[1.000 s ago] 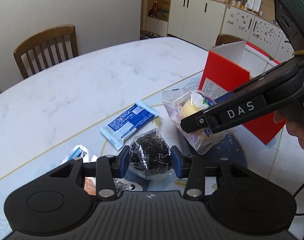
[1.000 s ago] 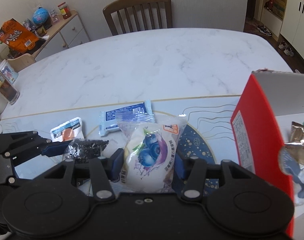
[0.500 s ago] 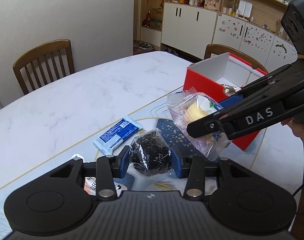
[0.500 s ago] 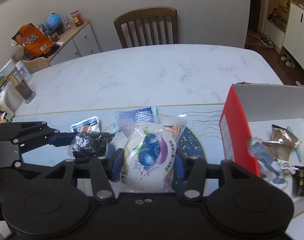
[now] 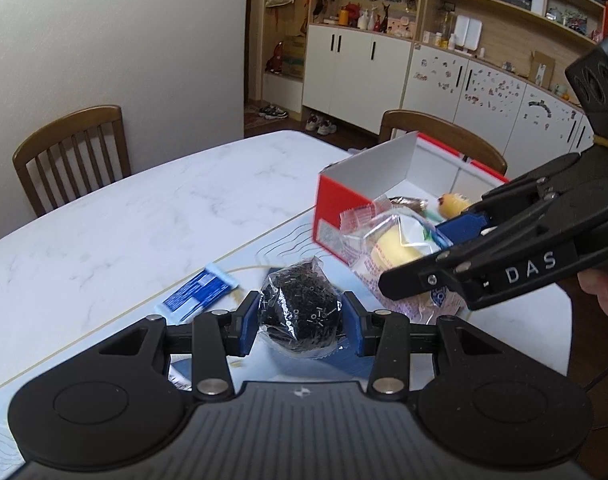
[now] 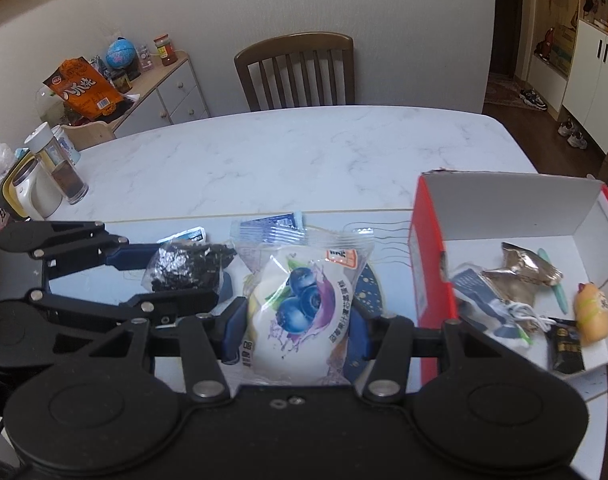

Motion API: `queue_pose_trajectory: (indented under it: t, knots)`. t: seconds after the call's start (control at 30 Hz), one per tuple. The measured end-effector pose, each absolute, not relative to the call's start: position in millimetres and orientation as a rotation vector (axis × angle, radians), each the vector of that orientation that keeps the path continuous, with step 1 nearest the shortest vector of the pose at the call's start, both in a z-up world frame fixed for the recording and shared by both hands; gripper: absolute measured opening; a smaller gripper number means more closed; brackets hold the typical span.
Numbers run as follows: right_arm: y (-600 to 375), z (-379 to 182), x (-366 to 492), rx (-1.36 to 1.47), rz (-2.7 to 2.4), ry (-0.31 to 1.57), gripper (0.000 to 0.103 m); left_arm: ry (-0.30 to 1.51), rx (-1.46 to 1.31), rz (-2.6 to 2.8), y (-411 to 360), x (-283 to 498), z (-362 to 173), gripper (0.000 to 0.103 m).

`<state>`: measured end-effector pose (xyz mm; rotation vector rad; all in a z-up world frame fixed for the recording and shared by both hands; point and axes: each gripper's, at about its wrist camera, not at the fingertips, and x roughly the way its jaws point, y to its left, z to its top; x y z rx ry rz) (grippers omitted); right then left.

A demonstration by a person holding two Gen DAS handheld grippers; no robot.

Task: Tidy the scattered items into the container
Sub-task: 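Lift the bread bag and seaweed packet and carry both over the red shoebox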

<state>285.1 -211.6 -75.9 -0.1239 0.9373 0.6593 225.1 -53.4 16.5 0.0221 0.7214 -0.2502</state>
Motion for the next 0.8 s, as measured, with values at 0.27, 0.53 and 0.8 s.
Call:
queue_pose_trajectory:
  t: [0.27,0.53,0.8]
  knots:
    - [-243.3,-65.9,284.6,-0.144,0.654,0.924,0.051,0.709,0.017,-0.279,-82.2,231.6,26.4,0.042]
    - [-277.5,-60.7,294.2,-0.150,0.640,0.915,0.051,0.701,0.015,-0.306,-114.8,246.6,31.9,0.042]
    - [-311.6,-62.4,309.0,-0.145,0.623,0.916,0.051,0.702,0.025,-0.324,-147.9,264.6,30.3,0.042]
